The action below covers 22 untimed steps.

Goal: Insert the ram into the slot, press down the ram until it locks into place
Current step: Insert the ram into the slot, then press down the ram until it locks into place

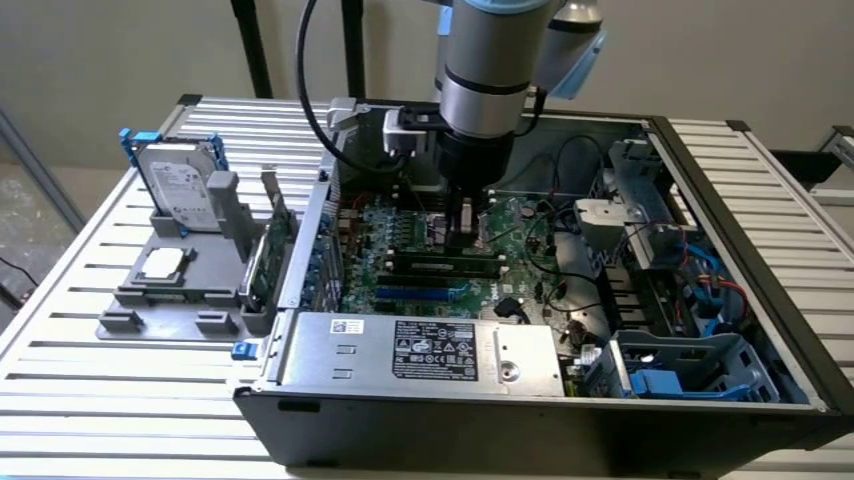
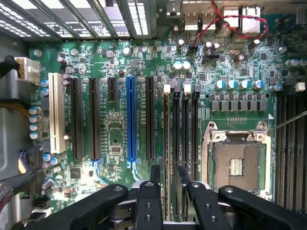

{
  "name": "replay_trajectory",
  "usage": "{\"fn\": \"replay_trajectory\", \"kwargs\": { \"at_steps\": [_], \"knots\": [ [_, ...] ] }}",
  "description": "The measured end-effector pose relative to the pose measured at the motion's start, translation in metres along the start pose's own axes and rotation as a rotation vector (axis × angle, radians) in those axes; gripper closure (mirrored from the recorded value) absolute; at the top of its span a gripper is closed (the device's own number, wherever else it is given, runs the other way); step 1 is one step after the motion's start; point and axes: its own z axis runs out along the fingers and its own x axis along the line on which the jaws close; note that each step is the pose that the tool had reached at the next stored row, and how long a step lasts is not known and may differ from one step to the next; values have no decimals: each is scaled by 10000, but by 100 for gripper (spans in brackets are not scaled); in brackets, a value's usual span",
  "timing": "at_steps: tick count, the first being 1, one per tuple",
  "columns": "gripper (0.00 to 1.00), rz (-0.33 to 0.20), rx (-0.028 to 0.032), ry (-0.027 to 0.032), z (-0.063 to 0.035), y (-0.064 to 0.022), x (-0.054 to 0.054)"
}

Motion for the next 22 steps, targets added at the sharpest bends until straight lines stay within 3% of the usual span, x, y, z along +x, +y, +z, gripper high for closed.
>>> {"fn": "replay_trajectory", "kwargs": {
  "at_steps": [2,4,6,22],
  "knots": [
    [75,0,0,-1,-3,0,0],
    [87,0,0,-2,-3,0,0],
    [89,-1,0,-1,-3,0,0],
    [89,0,0,-1,-4,0,0]
  ]
}}
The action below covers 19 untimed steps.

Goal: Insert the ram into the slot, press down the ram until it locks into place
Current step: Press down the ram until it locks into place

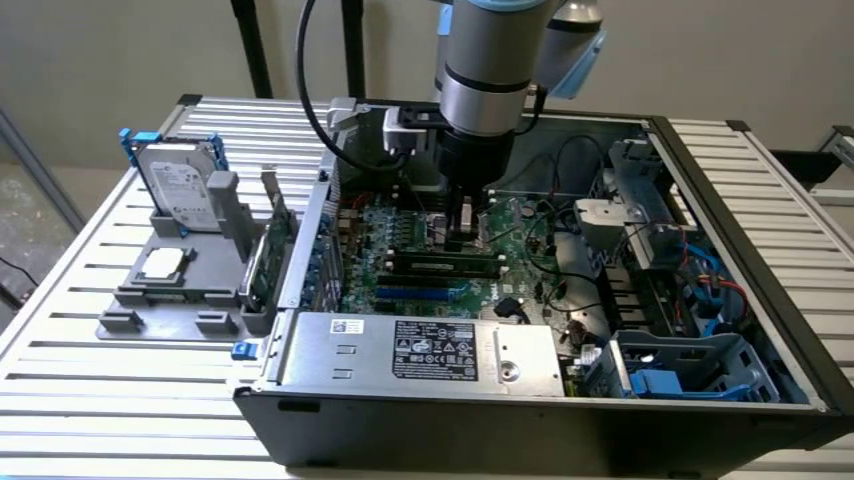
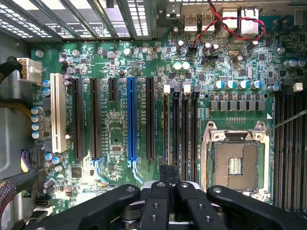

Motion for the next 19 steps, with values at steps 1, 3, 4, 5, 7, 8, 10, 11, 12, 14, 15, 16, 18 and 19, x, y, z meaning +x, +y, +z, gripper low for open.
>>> {"fn": "replay_trajectory", "kwargs": {
  "at_steps": [1,3,4,5,7,8,10,11,12,14,15,16,18,19],
  "knots": [
    [89,0,-1,1,0,0,0],
    [89,-1,-1,3,20,-1,-2],
    [89,-2,-3,1,38,-2,-3],
    [89,-1,-5,1,54,-2,-5],
    [89,-1,-7,0,90,-2,-12],
    [89,1,-7,1,108,-1,-16],
    [89,0,-7,1,144,2,-23],
    [89,0,-7,1,163,5,-25],
    [89,0,-7,0,181,7,-26],
    [89,-1,-11,13,214,8,-27],
    [89,-3,-9,11,231,7,-28],
    [89,-2,-13,16,248,8,-27],
    [89,0,-14,18,265,8,-27],
    [89,0,-14,15,263,8,-28]
  ]
}}
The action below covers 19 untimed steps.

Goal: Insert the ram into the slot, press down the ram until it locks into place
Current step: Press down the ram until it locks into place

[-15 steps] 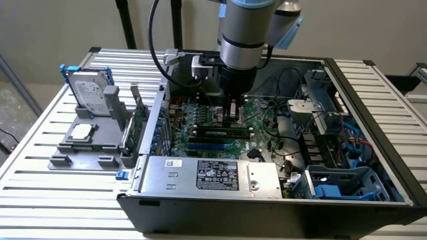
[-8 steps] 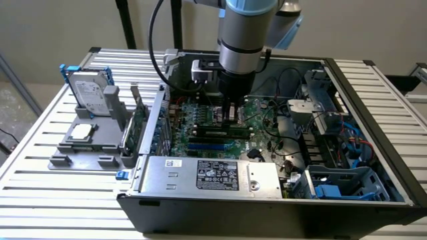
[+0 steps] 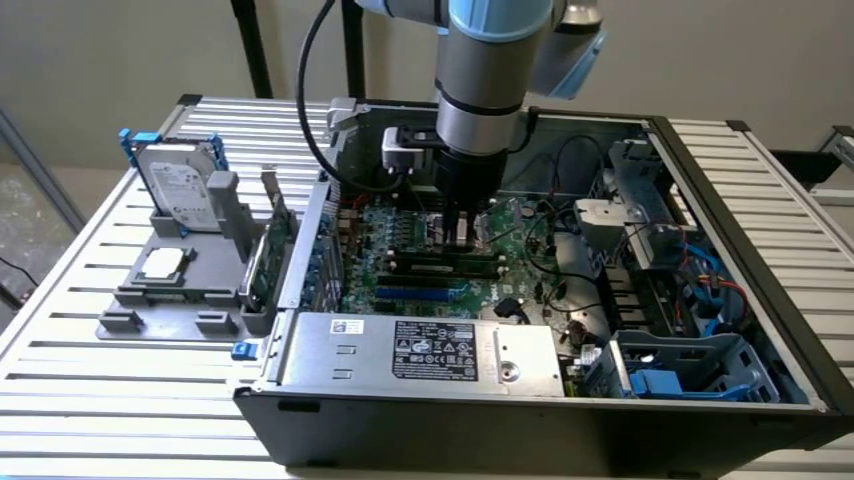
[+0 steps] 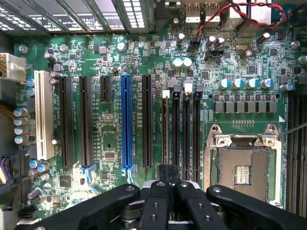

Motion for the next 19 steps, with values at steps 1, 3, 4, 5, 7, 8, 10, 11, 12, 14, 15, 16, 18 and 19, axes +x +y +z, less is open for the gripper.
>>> {"fn": "replay_trajectory", "kwargs": {
  "at_steps": [1,3,4,5,7,8,10,11,12,14,15,16,18,19],
  "knots": [
    [89,1,-2,-17,-19,-3,-3],
    [89,-1,-30,-24,-96,-16,-3],
    [89,-2,-58,-13,-147,-24,2],
    [89,-1,-76,-14,-191,-32,5],
    [89,-3,-112,-12,-282,-46,10],
    [89,-3,-131,-8,-330,-53,14],
    [89,-4,-161,-8,-422,-61,22],
    [89,-4,-169,-8,-466,-62,27],
    [89,-5,-172,-6,-494,-62,31],
    [89,-3,-172,-8,-499,-61,32],
    [89,-3,-172,-11,-499,-62,32],
    [89,-4,-172,-10,-499,-62,32],
    [89,-4,-172,-9,-499,-62,32],
    [89,-4,-173,-9,-499,-62,32]
  ]
}}
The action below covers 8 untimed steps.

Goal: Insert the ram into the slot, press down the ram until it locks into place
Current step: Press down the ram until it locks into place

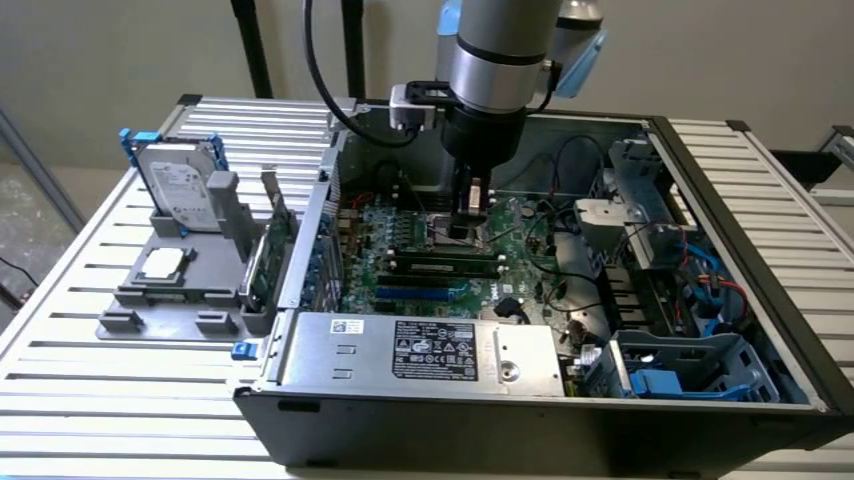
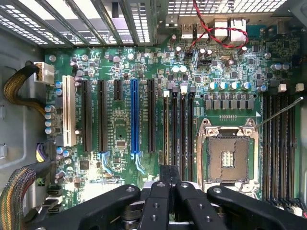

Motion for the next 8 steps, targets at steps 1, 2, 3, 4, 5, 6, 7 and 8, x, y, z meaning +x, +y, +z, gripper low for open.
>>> {"fn": "replay_trajectory", "kwargs": {
  "at_steps": [1,2,3,4,5,6,7,8],
  "knots": [
    [89,0,0,0,0,0,0],
    [89,0,0,1,0,0,0],
    [89,0,0,0,0,0,0],
    [89,0,0,0,0,0,0],
    [89,0,0,1,0,0,0],
    [89,0,0,0,0,0,0],
    [89,0,1,0,0,0,0],
    [89,0,0,0,0,0,0]
  ]
}}
